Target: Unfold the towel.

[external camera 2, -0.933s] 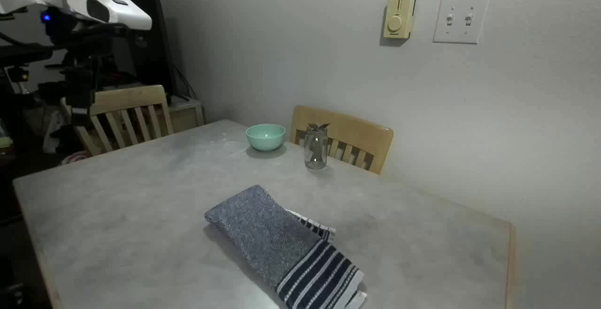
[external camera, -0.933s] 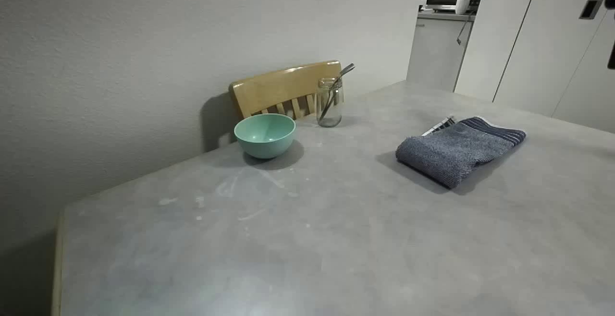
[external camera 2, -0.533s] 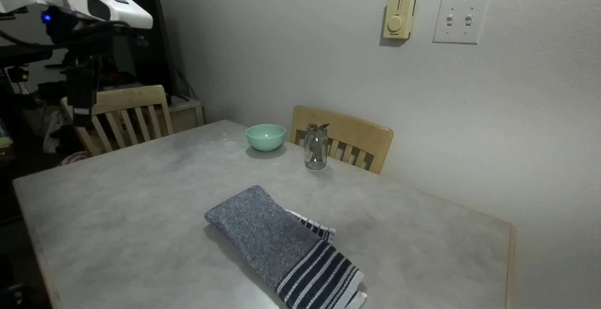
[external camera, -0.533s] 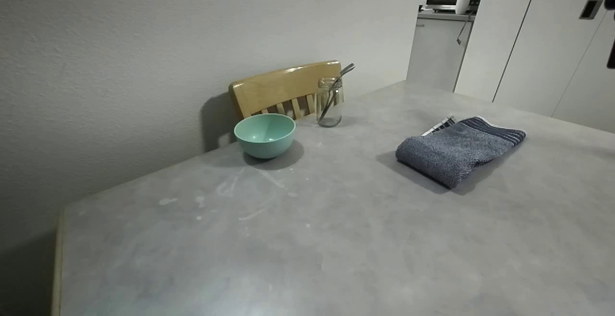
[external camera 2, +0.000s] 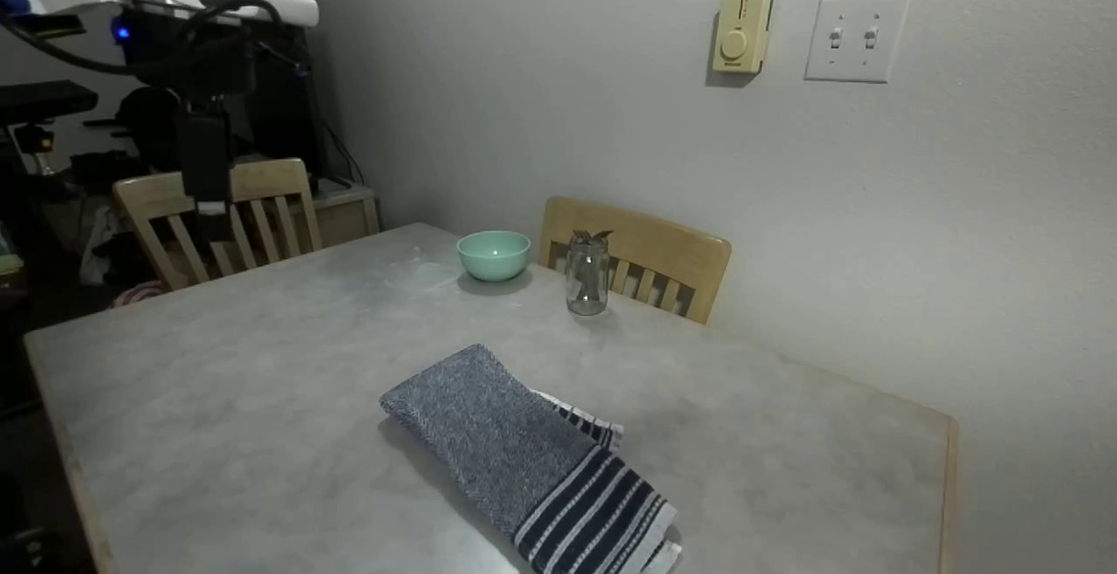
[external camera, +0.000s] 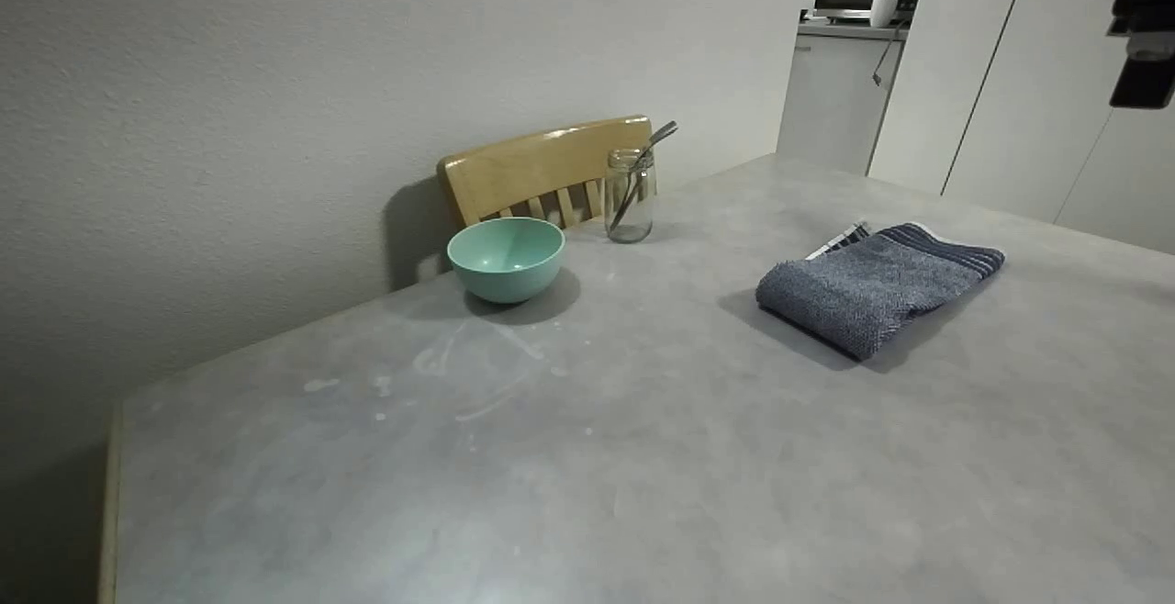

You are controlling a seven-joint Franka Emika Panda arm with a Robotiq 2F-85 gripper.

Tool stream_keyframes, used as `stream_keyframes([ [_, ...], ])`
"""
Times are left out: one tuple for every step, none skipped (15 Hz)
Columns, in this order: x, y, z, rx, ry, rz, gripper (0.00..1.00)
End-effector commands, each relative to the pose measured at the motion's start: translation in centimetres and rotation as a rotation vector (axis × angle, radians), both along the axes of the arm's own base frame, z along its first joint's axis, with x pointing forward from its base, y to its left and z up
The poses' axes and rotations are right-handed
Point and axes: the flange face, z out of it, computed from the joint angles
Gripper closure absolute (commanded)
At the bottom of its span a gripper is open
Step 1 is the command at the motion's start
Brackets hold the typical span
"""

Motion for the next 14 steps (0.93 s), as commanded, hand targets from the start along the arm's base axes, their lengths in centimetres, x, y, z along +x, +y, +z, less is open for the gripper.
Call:
stream_keyframes([
  [0.9,-3.1,-1.3,-0.015,-0.02,-0.002,0.0],
  [1.1,-3.8,-1.4,-0.015,-0.036,-0.007,0.0],
  [0.6,-2.4,-0.5,-0.006,-0.022,-0.016,0.0],
  [0.7,-3.0,-0.7,-0.005,-0.028,-0.019,0.0],
  [0.8,-3.4,-0.9,-0.003,-0.029,-0.022,0.0],
  [0.9,-3.5,-0.9,-0.003,-0.031,-0.023,0.0],
  [1.0,-3.2,-1.3,-0.022,-0.032,-0.031,0.0],
  [1.4,-3.3,-1.8,-0.021,-0.033,-0.021,0.0],
  [1.6,-3.6,-2.1,-0.028,-0.05,-0.005,0.0],
  [1.8,-4.3,-2.4,-0.043,-0.062,0.007,0.0],
  [2.0,-4.9,-2.5,-0.052,-0.074,0.017,0.0],
  [2.1,-5.8,-2.7,-0.058,-0.087,0.025,0.0],
  [2.3,-6.7,-3.0,-0.069,-0.09,0.026,0.0],
  [2.4,-7.6,-3.2,-0.093,-0.081,0.018,0.0],
])
